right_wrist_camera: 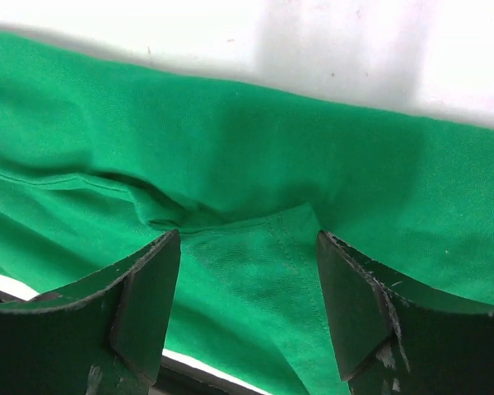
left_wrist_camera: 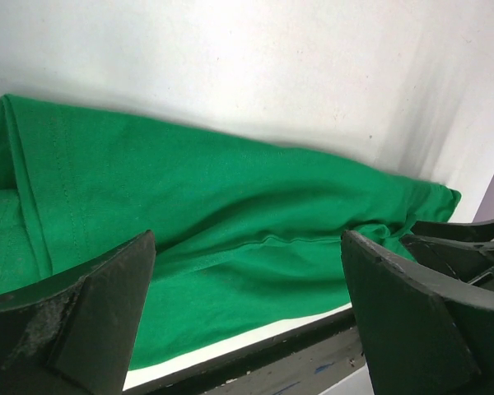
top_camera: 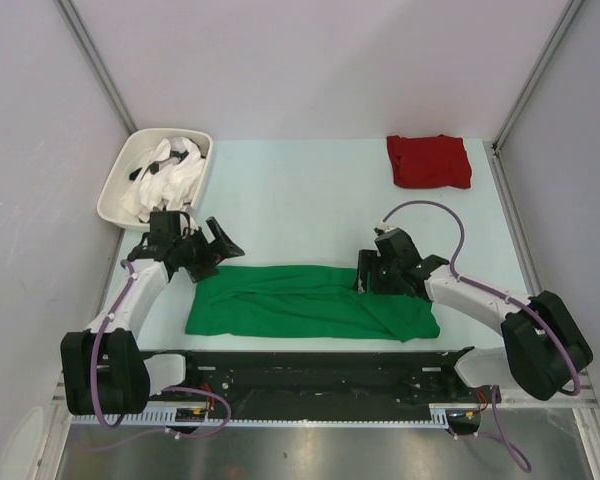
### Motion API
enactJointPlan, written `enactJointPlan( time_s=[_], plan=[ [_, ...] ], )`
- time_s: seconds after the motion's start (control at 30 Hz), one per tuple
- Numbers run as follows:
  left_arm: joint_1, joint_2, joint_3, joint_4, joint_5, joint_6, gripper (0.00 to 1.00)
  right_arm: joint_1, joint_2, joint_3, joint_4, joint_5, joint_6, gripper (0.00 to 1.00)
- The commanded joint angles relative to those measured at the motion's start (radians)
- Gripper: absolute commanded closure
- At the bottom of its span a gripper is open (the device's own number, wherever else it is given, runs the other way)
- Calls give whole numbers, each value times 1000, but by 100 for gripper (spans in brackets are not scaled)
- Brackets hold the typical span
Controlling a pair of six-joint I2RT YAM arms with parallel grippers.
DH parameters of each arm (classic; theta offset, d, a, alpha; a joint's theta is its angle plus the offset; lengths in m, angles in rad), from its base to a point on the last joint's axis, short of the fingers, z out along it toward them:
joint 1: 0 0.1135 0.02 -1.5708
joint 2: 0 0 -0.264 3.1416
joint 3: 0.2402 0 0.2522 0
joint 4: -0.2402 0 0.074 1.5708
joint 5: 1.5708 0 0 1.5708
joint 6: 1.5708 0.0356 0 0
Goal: Fold and stack the t-shirts
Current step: Fold the tshirt
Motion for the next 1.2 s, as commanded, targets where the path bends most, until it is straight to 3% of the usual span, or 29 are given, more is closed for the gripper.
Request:
enactJointPlan(
  time_s=[0.0, 0.4, 0.57, 0.77, 0.9, 1.0, 1.17],
  plan=[
    [5, -3, 0, 31, 26, 17, 2, -6, 32, -12, 62, -9, -46, 28],
    [5, 2, -18, 44, 30, 13, 2, -6, -36, -14, -18, 187, -90, 28],
    [5, -1, -17, 38, 29, 6, 2, -13, 35, -40, 71, 123, -83, 31],
    [5, -12, -13, 24, 22, 14, 2, -7, 61, -41, 114, 74, -70, 42],
    [5, -9, -12, 24, 19, 16, 2, -4, 41, -41, 105, 77, -67, 60],
    [5, -7, -13, 25, 24, 13, 2, 1, 17, -40, 79, 88, -69, 66],
    [5, -9, -18, 31, 27, 6, 2, 14, -52, -40, 18, 135, -75, 63]
  ],
)
